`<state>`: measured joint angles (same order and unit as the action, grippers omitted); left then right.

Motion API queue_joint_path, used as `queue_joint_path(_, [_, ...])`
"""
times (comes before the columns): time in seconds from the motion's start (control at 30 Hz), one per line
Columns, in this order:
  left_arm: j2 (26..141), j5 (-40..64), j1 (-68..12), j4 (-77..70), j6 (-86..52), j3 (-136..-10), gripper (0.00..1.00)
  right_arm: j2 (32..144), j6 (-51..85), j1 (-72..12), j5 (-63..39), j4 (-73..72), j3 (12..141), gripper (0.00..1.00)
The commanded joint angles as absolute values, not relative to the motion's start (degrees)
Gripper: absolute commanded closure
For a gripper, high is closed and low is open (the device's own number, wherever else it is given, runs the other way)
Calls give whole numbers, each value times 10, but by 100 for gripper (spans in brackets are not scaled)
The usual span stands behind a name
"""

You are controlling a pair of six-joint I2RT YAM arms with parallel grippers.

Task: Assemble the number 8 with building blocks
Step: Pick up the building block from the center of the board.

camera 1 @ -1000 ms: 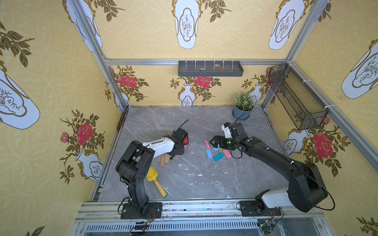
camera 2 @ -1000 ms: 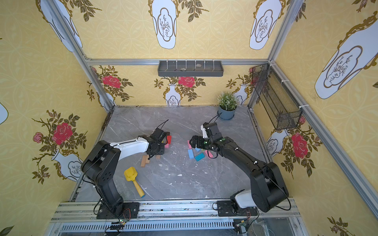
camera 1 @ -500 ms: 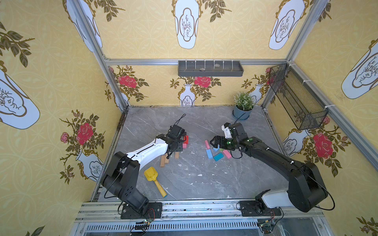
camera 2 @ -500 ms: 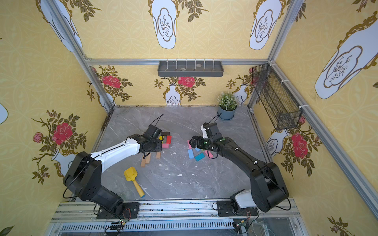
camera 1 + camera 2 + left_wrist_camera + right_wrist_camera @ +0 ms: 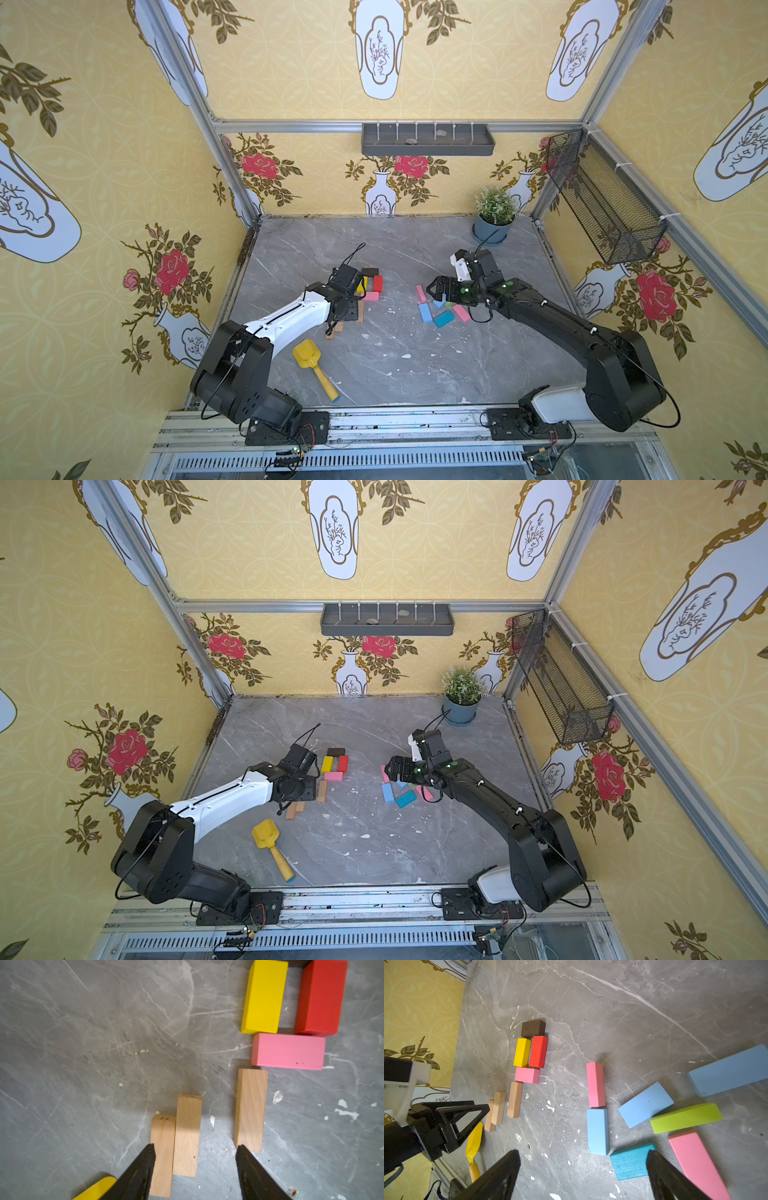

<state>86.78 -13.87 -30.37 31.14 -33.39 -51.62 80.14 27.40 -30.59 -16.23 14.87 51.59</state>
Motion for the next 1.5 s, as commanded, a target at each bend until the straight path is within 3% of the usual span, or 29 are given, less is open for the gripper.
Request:
queue_joint_path(0.0, [892,-127,-301,296,-321,-522,35,793,273,-306,-162,149,516,2])
queue_joint_path(0.37, [938,-120,-285,274,-306,-537,37,790,273,-306,-154,155,516,2])
queue_joint_path(0.83, [967,-112,-267,259,-294,-539,46,798,275,-306,-156,155,521,2])
queue_joint_path(1.47, [983,-115,-262,251,-289,-536,77,800,276,-306,-157,156,520,2])
